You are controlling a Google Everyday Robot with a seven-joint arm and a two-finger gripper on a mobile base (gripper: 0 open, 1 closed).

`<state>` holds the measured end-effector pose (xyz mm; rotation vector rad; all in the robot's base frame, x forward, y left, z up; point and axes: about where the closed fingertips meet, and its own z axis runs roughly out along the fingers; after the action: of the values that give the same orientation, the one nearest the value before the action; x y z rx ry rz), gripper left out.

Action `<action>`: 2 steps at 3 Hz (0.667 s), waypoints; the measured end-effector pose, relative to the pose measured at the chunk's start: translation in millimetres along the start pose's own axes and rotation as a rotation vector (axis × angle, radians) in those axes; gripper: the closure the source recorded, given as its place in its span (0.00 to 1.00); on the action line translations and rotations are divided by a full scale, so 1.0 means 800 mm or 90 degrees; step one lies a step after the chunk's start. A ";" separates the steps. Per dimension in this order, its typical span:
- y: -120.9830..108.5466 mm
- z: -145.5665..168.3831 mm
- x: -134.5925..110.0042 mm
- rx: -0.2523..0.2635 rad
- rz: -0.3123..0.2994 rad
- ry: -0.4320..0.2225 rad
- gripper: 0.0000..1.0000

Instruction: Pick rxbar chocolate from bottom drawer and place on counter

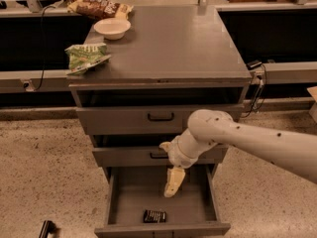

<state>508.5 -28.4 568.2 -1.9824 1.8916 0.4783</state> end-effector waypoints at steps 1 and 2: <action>0.003 -0.002 0.016 0.012 -0.033 -0.017 0.00; -0.019 0.032 0.022 0.006 -0.013 -0.009 0.00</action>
Offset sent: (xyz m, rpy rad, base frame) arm 0.0402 0.0094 -0.0770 0.0076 0.0370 -0.0392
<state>524.5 -31.2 537.4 -1.9849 1.8611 0.4756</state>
